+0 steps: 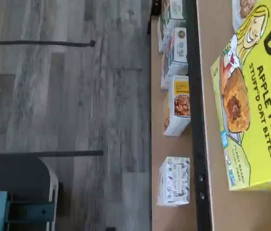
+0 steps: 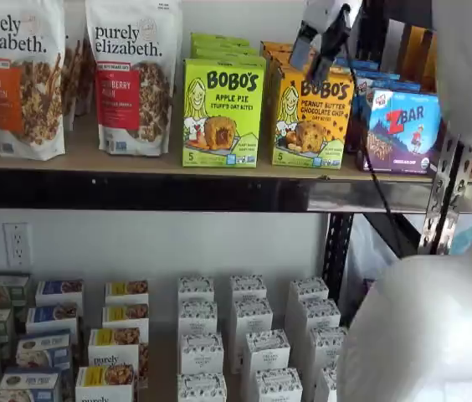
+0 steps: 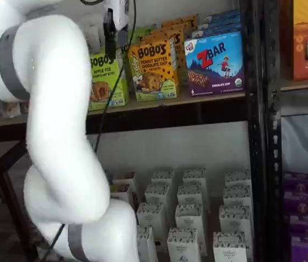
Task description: Pick up the orange box on the top shelf, the fifth box from the left
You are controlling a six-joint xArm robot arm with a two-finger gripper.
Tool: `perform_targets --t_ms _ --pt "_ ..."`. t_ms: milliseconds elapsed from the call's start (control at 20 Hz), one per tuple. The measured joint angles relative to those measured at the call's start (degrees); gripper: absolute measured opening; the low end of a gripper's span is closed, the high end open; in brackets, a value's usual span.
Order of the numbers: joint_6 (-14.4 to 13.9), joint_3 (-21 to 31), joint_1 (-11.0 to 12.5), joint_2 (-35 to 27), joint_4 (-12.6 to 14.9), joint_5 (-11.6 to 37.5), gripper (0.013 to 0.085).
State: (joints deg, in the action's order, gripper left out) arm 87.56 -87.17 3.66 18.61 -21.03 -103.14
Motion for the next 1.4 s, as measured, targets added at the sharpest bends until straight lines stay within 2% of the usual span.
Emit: perform_targets --t_ms 150,400,700,1400 --pt "-0.4 0.3 0.0 -0.6 -2.5 2.6 0.0850" --pt "-1.4 -1.9 -1.1 -2.9 -2.7 3.9 0.0850" --pt "-2.0 -4.7 -1.3 -5.1 -3.5 3.7 0.0850" --pt "-0.6 -7.2 0.3 -7.4 -3.6 4.8 0.0850"
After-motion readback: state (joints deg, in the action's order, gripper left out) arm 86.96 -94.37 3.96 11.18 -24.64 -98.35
